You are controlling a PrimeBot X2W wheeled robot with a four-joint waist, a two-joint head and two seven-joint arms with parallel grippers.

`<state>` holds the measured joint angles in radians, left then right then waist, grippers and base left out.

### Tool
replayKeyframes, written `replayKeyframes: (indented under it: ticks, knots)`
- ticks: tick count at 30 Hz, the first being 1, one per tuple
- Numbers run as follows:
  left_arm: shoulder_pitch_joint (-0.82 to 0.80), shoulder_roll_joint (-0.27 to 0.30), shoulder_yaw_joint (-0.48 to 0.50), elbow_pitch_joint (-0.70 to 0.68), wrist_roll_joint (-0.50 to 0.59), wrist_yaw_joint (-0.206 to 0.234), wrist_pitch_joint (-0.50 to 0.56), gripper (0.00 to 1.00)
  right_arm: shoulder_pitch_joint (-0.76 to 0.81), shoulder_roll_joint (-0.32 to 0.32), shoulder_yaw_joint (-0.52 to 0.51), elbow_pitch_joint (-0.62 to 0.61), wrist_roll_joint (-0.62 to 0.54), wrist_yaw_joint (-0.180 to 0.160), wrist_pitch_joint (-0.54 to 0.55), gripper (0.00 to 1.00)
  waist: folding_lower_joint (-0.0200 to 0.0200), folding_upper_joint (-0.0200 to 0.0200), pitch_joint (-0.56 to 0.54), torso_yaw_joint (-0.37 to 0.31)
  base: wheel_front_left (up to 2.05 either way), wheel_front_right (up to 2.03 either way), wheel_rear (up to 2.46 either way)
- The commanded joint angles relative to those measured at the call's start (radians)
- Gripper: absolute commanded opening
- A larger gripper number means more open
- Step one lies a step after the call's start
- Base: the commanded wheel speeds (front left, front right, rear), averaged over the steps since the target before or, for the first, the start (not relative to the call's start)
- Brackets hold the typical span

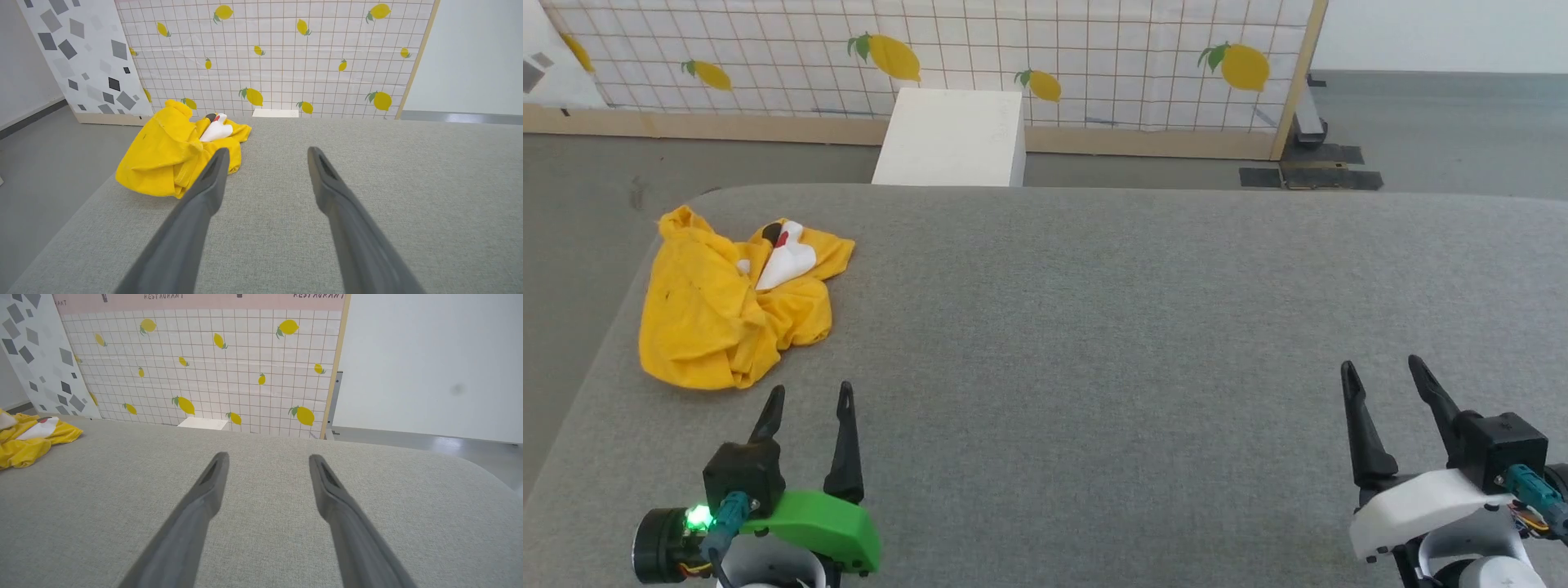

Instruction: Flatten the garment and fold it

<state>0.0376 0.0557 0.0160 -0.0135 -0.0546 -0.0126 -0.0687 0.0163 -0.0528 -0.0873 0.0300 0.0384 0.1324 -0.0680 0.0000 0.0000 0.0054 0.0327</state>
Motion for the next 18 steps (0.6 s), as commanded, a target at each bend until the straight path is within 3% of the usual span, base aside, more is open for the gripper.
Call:
replayKeyframes:
  ticks: [1, 18]
  knots:
    - [0.011, -0.002, 0.004, -0.004, -0.018, -0.005, -0.012, 1.0, -0.002, 0.001, -0.004, 0.003, 0.011, -0.001, -0.012, 1.0, 0.0, 0.0, 0.001, 0.007, 0.0, 0.0, 0.0]
    - [0.027, -0.002, 0.015, 0.0, -0.054, -0.005, -0.047, 1.0, -0.008, 0.001, 0.015, 0.041, 0.007, -0.001, -0.047, 1.0, 0.0, 0.0, 0.004, 0.103, 0.0, 0.0, 0.0]
